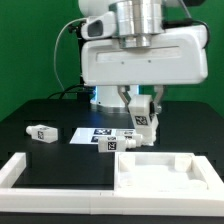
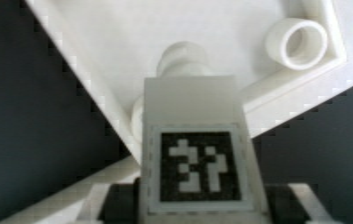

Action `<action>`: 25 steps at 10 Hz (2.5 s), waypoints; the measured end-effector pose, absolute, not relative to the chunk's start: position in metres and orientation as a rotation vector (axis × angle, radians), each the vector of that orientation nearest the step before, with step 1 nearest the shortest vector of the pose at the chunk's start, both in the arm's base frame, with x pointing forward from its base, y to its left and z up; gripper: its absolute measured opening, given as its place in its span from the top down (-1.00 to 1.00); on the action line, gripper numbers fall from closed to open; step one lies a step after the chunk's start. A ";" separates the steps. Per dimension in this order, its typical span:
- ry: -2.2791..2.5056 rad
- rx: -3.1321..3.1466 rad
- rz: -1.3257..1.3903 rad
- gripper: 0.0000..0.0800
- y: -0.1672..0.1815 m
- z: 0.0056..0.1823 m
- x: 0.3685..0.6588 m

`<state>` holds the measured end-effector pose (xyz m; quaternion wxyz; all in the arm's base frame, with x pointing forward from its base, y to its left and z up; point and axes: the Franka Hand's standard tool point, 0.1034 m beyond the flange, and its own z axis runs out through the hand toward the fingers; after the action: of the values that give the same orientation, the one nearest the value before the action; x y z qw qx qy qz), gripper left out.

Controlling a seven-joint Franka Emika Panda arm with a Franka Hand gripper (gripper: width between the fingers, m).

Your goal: Assemble one leg

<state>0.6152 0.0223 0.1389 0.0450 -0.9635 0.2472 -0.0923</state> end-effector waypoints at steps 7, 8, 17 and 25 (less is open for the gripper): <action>0.240 -3.061 -0.882 0.29 0.074 0.108 0.623; 0.255 -3.060 -0.877 0.29 0.072 0.109 0.623; 0.289 -3.012 -0.879 0.29 0.116 0.101 0.631; 0.240 -3.018 -0.942 0.29 0.115 0.092 0.640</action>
Offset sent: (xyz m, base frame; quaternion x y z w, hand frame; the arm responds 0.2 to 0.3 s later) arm 0.0049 -0.0091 -0.0044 -0.0934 0.1661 -0.1752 0.9659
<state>0.6405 0.1152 0.0915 -0.0144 -0.9518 0.0755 -0.2970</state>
